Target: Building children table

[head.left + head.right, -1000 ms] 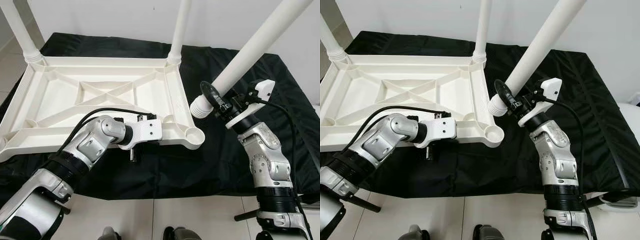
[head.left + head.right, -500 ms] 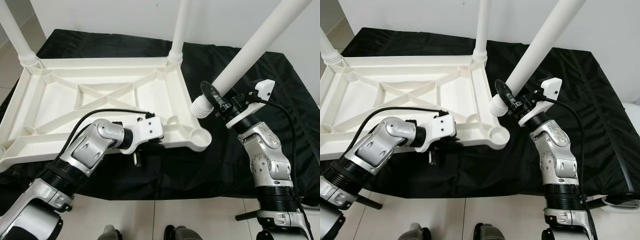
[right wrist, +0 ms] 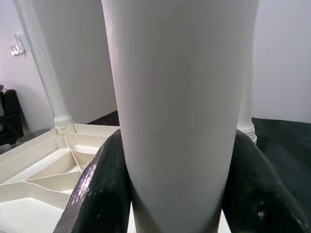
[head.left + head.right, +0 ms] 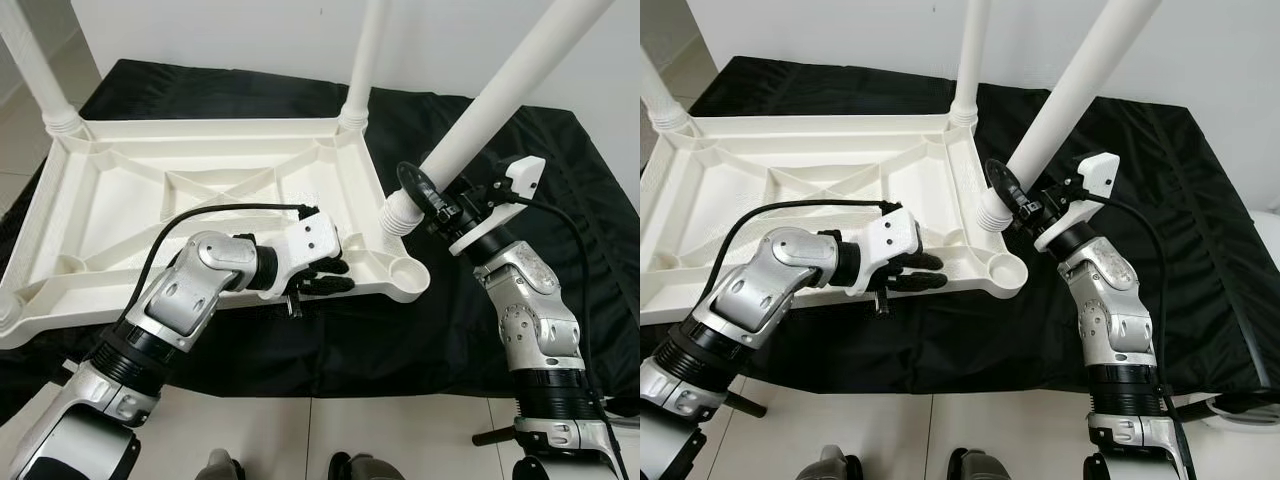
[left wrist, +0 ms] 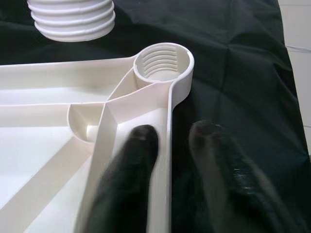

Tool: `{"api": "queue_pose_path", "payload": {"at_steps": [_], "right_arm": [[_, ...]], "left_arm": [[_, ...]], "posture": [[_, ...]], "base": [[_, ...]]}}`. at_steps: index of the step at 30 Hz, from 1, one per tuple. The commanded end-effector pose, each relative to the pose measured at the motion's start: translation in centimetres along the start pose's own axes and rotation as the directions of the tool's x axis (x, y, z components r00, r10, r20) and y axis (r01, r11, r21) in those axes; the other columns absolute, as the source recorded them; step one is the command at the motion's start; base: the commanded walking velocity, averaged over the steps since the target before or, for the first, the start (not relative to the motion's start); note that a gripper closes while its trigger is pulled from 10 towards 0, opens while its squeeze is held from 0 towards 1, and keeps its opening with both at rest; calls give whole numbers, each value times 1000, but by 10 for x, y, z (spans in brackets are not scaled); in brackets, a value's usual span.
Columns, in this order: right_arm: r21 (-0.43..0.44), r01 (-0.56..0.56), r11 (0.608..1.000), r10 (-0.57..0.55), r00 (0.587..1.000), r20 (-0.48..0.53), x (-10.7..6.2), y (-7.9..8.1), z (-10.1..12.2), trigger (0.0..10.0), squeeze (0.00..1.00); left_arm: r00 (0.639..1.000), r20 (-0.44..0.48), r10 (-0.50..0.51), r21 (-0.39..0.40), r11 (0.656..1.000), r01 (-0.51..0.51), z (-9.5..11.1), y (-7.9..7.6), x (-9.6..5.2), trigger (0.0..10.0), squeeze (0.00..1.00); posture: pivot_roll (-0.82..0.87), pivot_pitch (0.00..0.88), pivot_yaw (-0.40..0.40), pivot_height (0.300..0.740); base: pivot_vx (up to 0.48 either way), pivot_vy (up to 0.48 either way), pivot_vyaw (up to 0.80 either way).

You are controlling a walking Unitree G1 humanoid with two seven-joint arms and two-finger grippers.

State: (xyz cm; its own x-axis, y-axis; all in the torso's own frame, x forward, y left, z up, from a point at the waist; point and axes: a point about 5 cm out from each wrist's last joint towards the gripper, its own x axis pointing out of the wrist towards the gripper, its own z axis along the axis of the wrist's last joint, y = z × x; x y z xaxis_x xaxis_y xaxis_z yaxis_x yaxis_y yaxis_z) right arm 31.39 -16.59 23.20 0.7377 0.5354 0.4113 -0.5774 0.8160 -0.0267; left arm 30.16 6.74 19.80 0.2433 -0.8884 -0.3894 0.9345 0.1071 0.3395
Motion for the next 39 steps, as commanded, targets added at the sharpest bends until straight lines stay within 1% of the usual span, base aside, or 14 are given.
{"api": "queue_pose_path", "payload": {"at_steps": [1,7,8,9,13,14,16,23,26,28,30,32,34,39], "right_arm": [[-13,-2,1000,2,1000,24,-1,-1,5,10000,0],[-12,-1,1000,2,1000,25,-1,-1,5,10000,0],[-13,0,1000,0,1000,22,-2,-2,5,10000,0],[-18,11,1000,-11,1000,15,-3,-4,4,10000,0],[-27,34,999,-34,999,8,-5,-9,2,10000,0],[-39,67,997,-67,998,5,-6,-15,2,10000,0],[-57,116,992,-116,993,4,-9,-24,2,10000,0],[-65,117,991,-118,993,-13,-11,-25,-2,10000,0],[-69,114,991,-115,993,-20,-13,-24,-5,10000,0],[-75,101,992,-103,995,-13,-14,-21,-5,10000,0],[-78,94,992,-95,995,-9,-15,-19,-5,10000,0],[-76,80,994,-81,997,2,-14,-16,-3,10000,0],[-77,77,994,-77,997,4,-13,-16,-3,10000,0],[-85,68,994,-66,998,22,-10,-14,3,10000,0]], "left_arm": [[1000,-7,2,6,1000,-2,-1,-5,2,10000,1000],[1000,-14,8,23,1000,-8,1,-4,2,10000,1000],[1000,2,20,24,1000,-20,4,-3,1,10000,0],[999,27,47,24,999,-48,9,-1,2,10000,0],[995,53,84,18,996,-85,15,0,4,10000,0],[992,57,109,18,994,-110,16,2,6,10000,0],[979,63,194,-34,981,-192,19,9,12,10000,0],[960,76,268,-70,962,-263,21,12,18,10000,0],[951,61,302,-84,951,-296,18,14,21,10000,0],[951,42,306,-131,945,-298,12,11,28,10000,0],[952,34,305,-150,943,-297,9,9,30,10000,0],[952,-14,304,-206,931,-301,0,5,39,10000,0],[954,-37,298,-217,929,-299,-4,4,42,10000,0],[940,-133,315,-285,896,-341,-18,5,54,10000,0]], "posture": [[18,114,-48,740],[17,117,-46,740],[17,119,-47,740],[17,119,-47,740],[18,120,-49,740],[18,121,-51,740],[19,121,-53,740],[15,120,-57,740],[15,120,-59,740],[15,121,-59,740],[15,121,-59,740],[14,123,-59,740],[11,123,-58,740],[8,123,-52,740]], "base": [[0,0,0],[0,0,0],[0,0,0],[0,0,0],[0,0,0],[0,0,0],[0,0,0],[0,0,0],[0,0,0],[0,0,0],[0,0,0],[0,0,0],[0,0,0],[0,0,0]]}}
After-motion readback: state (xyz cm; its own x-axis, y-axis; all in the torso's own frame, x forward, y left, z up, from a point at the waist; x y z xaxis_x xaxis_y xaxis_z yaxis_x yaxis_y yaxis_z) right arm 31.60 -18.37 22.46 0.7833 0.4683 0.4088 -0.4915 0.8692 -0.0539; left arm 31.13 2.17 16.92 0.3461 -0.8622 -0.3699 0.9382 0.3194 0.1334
